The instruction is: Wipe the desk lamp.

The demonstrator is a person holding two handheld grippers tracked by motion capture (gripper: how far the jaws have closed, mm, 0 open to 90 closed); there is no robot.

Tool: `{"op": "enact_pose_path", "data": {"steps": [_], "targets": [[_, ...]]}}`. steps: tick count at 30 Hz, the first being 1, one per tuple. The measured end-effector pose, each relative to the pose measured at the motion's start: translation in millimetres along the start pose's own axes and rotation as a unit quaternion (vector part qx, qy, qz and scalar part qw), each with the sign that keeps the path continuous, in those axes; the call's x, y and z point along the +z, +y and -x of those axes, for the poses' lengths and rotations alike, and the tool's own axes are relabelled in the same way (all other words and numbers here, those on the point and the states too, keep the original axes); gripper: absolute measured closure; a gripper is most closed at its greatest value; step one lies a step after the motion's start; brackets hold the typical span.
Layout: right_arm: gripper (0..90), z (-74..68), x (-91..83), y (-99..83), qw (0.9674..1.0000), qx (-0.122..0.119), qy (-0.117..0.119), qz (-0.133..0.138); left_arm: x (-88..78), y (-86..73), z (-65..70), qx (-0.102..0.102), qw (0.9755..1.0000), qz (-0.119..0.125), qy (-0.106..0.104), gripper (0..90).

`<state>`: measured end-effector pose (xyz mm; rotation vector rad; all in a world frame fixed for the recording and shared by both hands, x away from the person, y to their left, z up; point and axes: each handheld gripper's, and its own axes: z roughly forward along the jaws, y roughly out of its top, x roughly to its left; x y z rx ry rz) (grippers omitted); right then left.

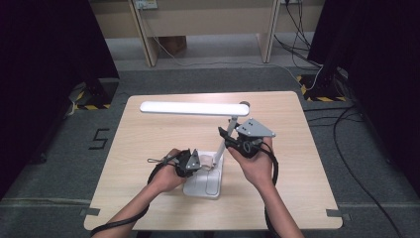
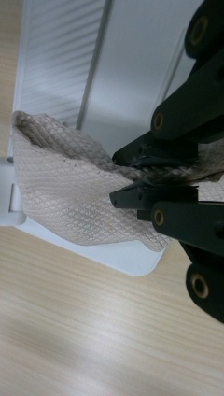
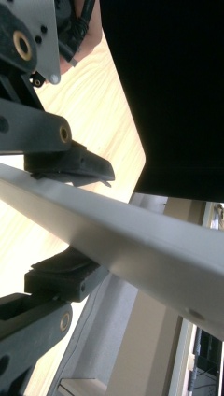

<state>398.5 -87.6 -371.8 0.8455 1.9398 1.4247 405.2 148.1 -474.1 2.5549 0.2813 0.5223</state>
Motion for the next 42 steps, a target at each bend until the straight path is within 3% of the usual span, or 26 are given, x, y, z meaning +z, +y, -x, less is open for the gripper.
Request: {"op": "enact_pose_path", "data": {"steps": [9,12,13,17,21,25,32,34,35,38,40,42], "targets": [[55.7,-0.3,0.3,0.5,1.0,-0.001,-0.001,-0.003,-9.9,-3.2,11.6,0.005,0.9996,0.009,-0.026,80.6],[55.7,-0.3,0.3,0.3,1.0,-0.001,0.0,-0.004,-14.9,-4.1,15.9,0.011,0.9988,0.008,-0.048,80.6],[55.7,-0.4,0.4,0.2,1.0,-0.001,-0.001,-0.004,-15.5,-5.0,18.2,0.011,0.999,0.013,-0.041,80.5],[55.8,-0.8,0.4,-1.0,1.0,-0.002,0.0,-0.008,-21.5,-10.6,26.7,0.004,0.9984,0.023,-0.052,80.5],[55.9,-1.0,1.1,-1.4,1.0,-0.002,0.0,-0.007,-27.3,-13.0,35.2,0.021,0.9978,0.017,-0.06,80.5],[56.0,-1.0,1.0,-1.4,1.0,-0.002,-0.001,-0.008,-31.7,-16.5,43.9,0.025,0.9974,0.018,-0.066,80.5],[56.1,-1.5,1.2,-2.1,1.0,-0.001,-0.001,-0.01,-39.6,-22.8,54.4,0.029,0.9959,0.025,-0.082,80.5],[56.2,-1.6,1.8,-2.5,0.9999,0.001,0.001,-0.011,-42.0,-24.4,60.6,0.021,0.9949,0.034,-0.093,80.5],[56.2,-1.7,1.9,-2.5,0.9999,0.0,0.0,-0.013,-44.6,-25.4,62.7,0.028,0.9941,0.033,-0.1,80.5],[56.2,-2.3,2.7,-3.1,0.9999,-0.002,0.001,-0.015,-51.7,-28.5,64.9,0.023,0.9932,0.039,-0.107,80.4],[56.3,-2.2,2.3,-3.6,0.9999,0.0,0.0,-0.016,-55.9,-30.2,61.7,0.01,0.9942,0.047,-0.096,80.3],[56.4,-2.9,2.5,-4.1,0.9998,-0.001,-0.001,-0.017,-57.9,-31.7,53.0,-0.005,0.9959,0.054,-0.073,80.3]]}}
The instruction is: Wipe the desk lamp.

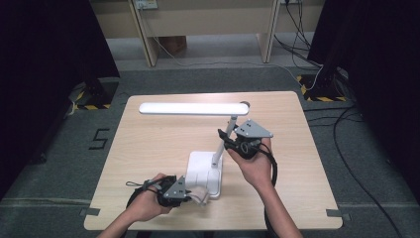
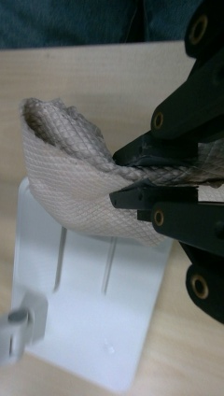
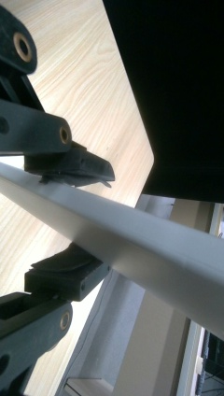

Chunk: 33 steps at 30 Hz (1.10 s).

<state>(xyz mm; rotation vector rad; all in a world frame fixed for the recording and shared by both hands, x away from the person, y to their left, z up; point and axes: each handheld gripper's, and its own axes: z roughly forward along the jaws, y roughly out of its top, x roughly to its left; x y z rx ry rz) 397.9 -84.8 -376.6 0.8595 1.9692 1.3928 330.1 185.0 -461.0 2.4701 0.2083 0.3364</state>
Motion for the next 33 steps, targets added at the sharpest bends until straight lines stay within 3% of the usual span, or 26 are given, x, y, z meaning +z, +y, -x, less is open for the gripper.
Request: {"op": "enact_pose_path", "data": {"steps": [1,3,5,6,8,9,17,23,33], "targets": [[56.5,0.0,-0.1,-0.1,1.0,0.0,-0.001,0.0,-0.5,-0.7,-4.5,-0.008,0.9999,0.001,0.01,80.3],[56.6,0.4,-0.1,-0.3,1.0,-0.001,-0.001,0.001,0.7,-2.7,-18.5,-0.026,0.9985,-0.003,0.048,80.2],[56.6,0.0,-0.4,-0.6,1.0,0.001,-0.002,0.002,5.5,-5.7,-34.3,-0.05,0.9953,-0.004,0.084,80.2],[56.7,-0.3,-0.5,-0.9,1.0,0.002,-0.003,0.002,10.4,-7.6,-46.1,-0.069,0.9916,-0.001,0.11,80.2],[56.7,-0.8,-0.6,-1.4,1.0,0.0,-0.004,0.002,15.3,-9.2,-56.6,-0.075,0.9882,-0.005,0.134,80.2],[56.8,-0.8,-0.8,-1.5,1.0,0.003,-0.003,0.002,20.8,-10.7,-65.5,-0.088,0.9857,0.001,0.143,80.2],[57.0,-0.5,-1.0,-2.3,1.0,0.003,-0.004,0.006,45.5,-12.8,-93.9,-0.126,0.9769,-0.009,0.173,80.4],[56.9,-0.3,-1.4,-2.3,1.0,0.005,-0.002,0.005,53.7,-13.1,-90.9,-0.114,0.9814,-0.026,0.152,80.4],[57.2,-1.2,-0.6,-3.6,0.9999,0.008,-0.005,0.008,43.7,-13.2,-72.0,-0.085,0.9885,-0.048,0.116,80.4]]}}
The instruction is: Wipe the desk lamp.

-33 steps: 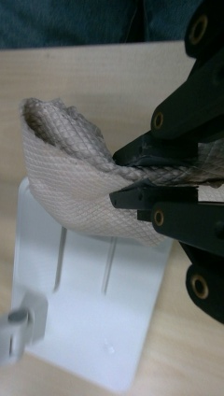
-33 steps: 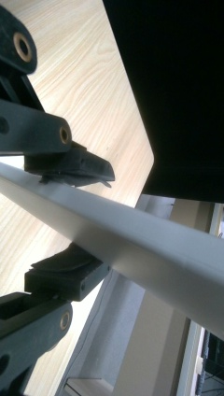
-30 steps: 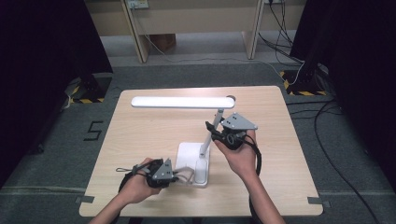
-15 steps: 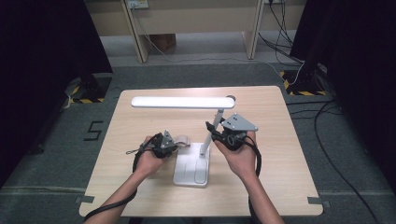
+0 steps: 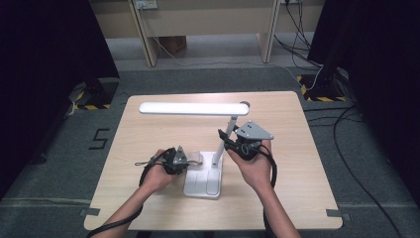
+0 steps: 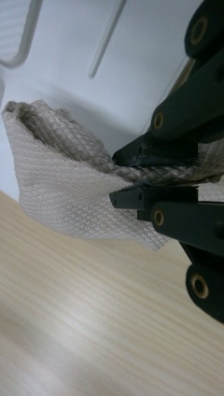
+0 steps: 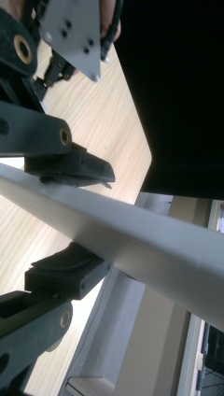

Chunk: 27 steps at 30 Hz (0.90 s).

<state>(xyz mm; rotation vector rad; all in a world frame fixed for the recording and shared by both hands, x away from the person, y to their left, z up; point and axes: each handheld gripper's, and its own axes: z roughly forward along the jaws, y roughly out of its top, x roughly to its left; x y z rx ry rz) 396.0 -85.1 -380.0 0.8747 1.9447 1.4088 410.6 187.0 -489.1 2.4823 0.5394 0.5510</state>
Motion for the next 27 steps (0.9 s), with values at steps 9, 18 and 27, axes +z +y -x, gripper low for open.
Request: {"op": "enact_pose_path", "data": {"steps": [9,18,27], "targets": [[57.2,0.1,-0.6,-1.5,1.0,0.001,0.001,0.0,-11.0,-6.4,15.1,0.002,0.9998,-0.004,-0.017,80.4],[57.2,-0.3,-0.7,-2.2,1.0,0.001,0.002,-0.001,-26.0,-18.6,35.9,0.016,0.9994,0.0,-0.031,80.4],[57.6,-0.9,-1.0,-4.3,1.0,0.0,0.001,-0.006,-42.4,-31.5,59.0,0.026,0.9987,0.007,-0.044,80.2]]}}
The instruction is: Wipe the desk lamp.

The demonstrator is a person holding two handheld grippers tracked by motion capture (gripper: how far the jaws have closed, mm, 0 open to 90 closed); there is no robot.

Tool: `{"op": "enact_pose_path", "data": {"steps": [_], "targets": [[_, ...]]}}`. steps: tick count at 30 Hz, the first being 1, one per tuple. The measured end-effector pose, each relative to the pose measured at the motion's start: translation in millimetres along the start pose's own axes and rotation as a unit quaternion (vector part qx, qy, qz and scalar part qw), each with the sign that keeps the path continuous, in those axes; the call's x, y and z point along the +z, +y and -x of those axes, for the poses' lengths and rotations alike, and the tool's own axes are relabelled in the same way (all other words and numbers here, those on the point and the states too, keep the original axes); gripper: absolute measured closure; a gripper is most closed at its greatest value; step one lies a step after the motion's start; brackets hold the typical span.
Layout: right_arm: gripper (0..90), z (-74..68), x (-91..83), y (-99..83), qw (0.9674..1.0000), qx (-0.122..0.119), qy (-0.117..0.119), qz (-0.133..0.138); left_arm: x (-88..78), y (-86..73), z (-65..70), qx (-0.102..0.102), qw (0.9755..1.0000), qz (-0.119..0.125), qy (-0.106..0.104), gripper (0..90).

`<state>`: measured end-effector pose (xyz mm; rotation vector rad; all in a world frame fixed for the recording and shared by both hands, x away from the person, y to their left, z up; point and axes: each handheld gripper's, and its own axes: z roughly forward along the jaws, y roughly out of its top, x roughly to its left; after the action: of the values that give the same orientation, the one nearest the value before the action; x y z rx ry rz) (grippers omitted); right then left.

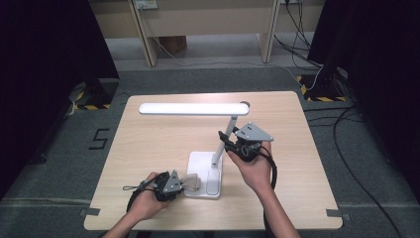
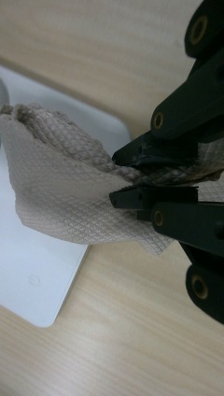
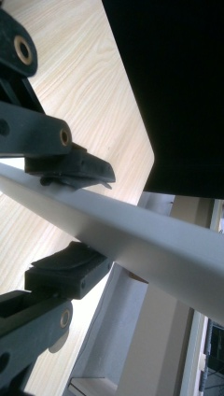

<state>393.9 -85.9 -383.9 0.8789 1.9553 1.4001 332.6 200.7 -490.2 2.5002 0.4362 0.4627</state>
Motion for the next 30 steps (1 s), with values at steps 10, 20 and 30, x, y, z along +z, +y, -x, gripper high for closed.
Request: {"op": "enact_pose_path", "data": {"steps": [10,20,30], "targets": [[57.0,-0.7,-0.5,-0.7,1.0,-0.002,0.0,-0.003,-18.5,-10.8,24.1,-0.001,0.9998,0.015,-0.01,80.2],[49.8,-0.1,-9.6,-3.7,1.0,0.009,0.002,0.0,-46.4,-29.4,-0.6,-0.07,0.9926,0.044,0.089,80.0],[47.2,1.5,-26.8,-25.4,0.9993,0.028,0.02,-0.017,-48.0,-74.5,-29.7,-0.146,0.9743,-0.027,0.17,77.7]]}}
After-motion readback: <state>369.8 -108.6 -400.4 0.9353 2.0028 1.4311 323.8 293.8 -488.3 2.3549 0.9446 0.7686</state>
